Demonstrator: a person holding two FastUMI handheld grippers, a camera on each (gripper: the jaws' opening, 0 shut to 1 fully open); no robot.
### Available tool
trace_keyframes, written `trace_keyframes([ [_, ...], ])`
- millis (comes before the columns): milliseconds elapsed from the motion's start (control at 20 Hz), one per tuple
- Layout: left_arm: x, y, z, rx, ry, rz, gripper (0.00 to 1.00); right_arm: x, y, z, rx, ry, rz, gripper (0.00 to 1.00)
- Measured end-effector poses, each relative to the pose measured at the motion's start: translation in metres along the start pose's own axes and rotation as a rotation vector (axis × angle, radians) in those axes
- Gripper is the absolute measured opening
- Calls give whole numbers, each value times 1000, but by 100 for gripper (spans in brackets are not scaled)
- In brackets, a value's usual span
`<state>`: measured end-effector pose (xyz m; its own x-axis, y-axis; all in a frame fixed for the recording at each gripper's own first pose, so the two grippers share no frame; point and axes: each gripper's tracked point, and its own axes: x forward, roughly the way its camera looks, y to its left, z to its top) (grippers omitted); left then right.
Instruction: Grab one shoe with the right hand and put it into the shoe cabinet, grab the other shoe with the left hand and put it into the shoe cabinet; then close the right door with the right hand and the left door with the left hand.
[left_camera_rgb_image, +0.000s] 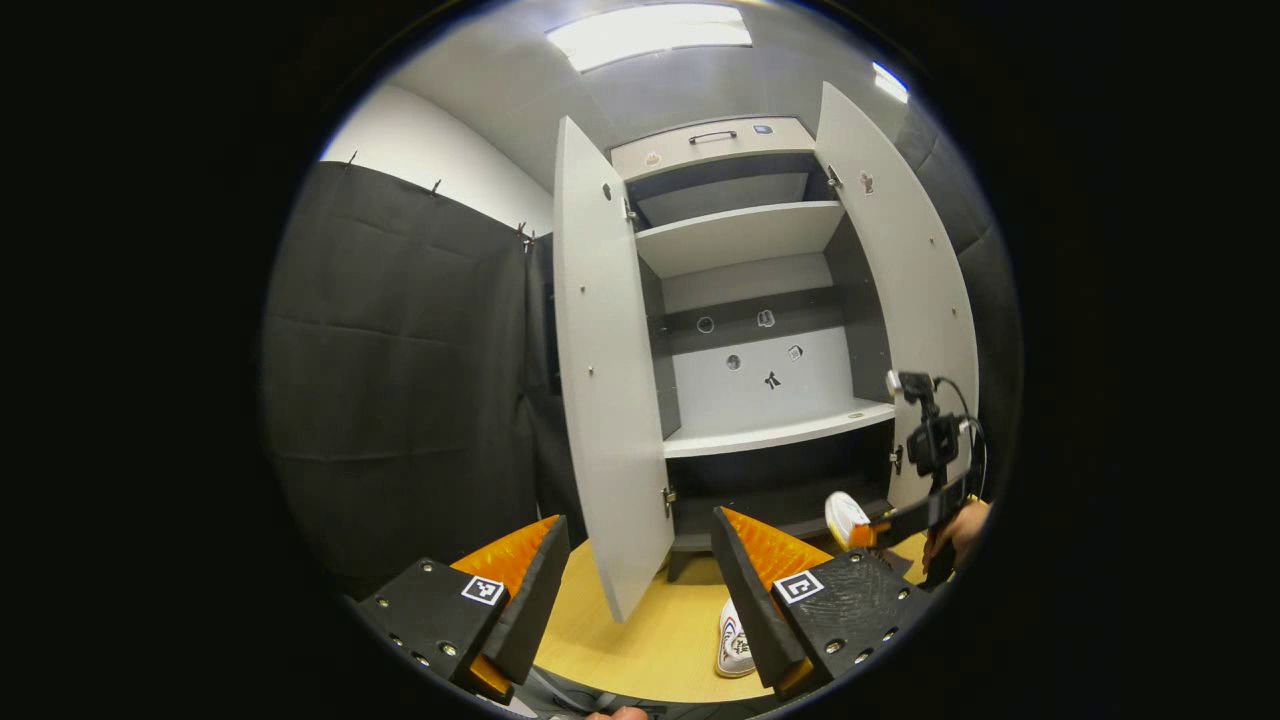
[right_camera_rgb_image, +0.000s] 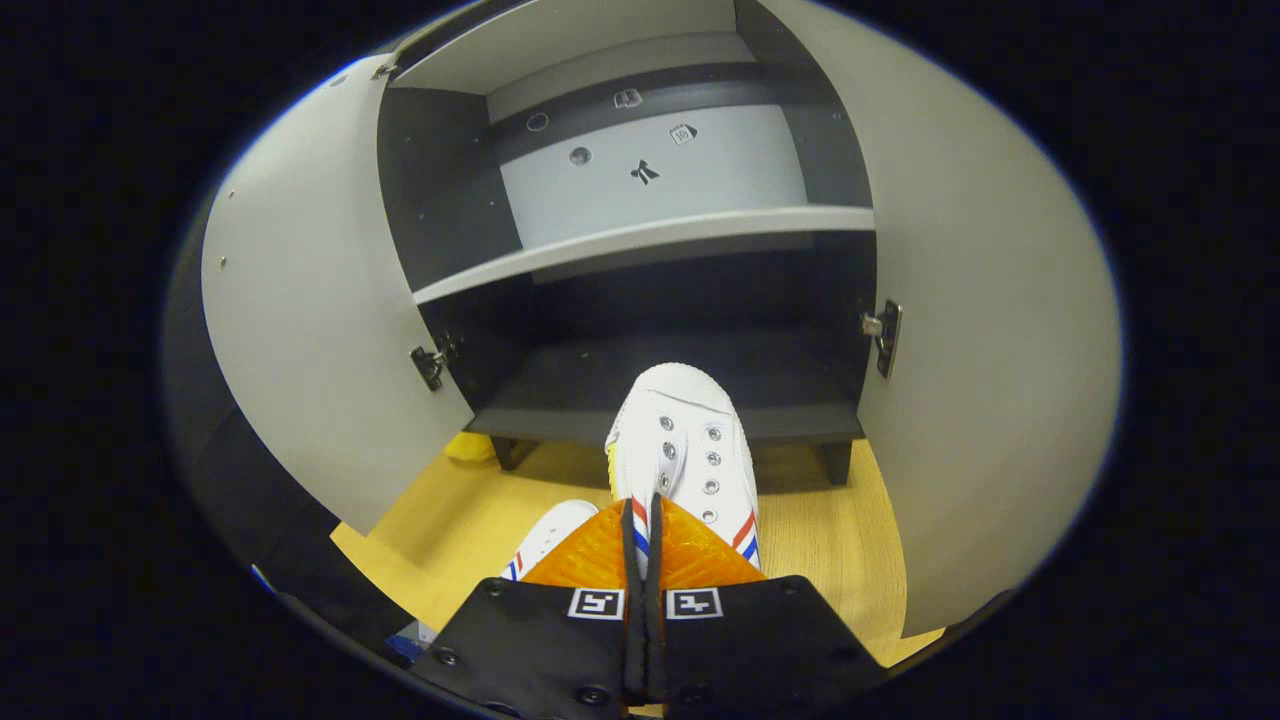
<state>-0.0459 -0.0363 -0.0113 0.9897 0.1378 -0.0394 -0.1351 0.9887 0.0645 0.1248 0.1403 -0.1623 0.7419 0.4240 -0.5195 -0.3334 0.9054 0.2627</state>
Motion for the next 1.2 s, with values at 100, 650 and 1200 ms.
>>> trace_keyframes([
  [100,13,-7,-2,-6,1,-40,79,-7,9,28,13,-54,5,1],
  [650,65,-30,0,-76,-41,-189,79,-20,25,157,-15,-263,-33,1],
  [1200,101,-43,-17,-103,-25,-265,78,32,7,265,-23,-333,-116,1],
])
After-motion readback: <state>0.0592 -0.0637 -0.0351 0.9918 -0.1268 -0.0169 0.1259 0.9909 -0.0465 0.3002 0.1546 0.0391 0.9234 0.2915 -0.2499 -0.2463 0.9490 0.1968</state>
